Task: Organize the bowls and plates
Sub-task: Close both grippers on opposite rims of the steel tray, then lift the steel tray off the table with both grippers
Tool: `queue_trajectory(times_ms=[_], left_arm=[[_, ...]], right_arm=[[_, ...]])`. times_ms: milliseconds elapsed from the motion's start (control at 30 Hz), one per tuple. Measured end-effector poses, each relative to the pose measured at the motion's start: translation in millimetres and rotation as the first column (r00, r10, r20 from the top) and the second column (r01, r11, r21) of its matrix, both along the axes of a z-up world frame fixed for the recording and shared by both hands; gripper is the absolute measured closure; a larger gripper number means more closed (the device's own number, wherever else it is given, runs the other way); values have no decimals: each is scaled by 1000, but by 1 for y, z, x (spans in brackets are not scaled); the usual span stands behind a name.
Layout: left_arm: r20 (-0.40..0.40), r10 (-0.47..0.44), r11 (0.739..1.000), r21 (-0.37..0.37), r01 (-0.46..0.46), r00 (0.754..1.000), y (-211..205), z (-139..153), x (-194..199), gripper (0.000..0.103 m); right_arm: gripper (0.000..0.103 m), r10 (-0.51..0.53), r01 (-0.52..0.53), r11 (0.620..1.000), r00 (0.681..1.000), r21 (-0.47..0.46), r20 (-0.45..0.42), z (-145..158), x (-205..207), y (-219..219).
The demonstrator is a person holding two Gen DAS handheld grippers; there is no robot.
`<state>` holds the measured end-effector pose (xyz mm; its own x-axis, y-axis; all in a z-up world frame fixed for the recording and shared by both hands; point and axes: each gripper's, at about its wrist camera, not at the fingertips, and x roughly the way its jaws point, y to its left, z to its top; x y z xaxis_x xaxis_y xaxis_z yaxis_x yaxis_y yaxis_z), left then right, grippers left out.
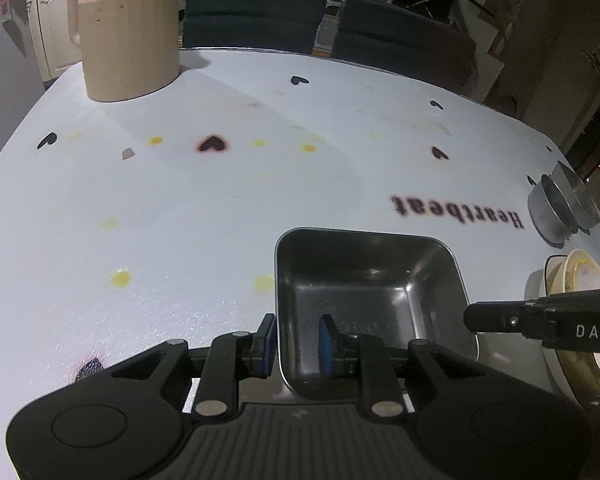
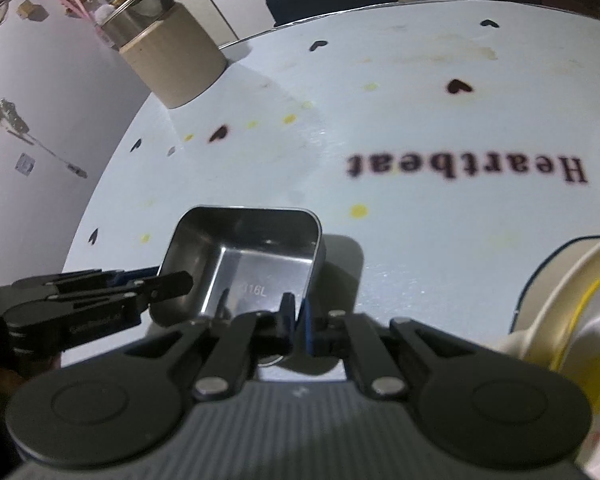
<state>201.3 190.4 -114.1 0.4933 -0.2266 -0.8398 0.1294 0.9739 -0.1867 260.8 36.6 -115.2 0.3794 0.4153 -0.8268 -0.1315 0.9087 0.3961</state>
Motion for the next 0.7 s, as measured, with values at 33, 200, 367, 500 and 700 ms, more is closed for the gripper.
queue_trajectory(times_ms=[33,200,367,500,700], left_arm=[[0,2,1000,1,-2,1000,-1,0,0,79],[3,2,1000,13,-2,1000,-4,0,0,79],[2,2,1000,10,-2,1000,-3,0,0,79],[1,-1,1000,11,1,1000,-4,0,0,79],[0,12,1000,8,-12,1000,0,-2,3,79]], right_arm=[[97,-1,1,1000,1000,2,2,0,0,1],[97,-2,2,1000,1000,-7,15,-1,5,2],[97,-2,2,1000,1000,-8,17,-1,5,3],[97,-8,8,1000,1000,-9,16,-2,5,3],[97,-8,8,1000,1000,-16,22,-2,5,4]])
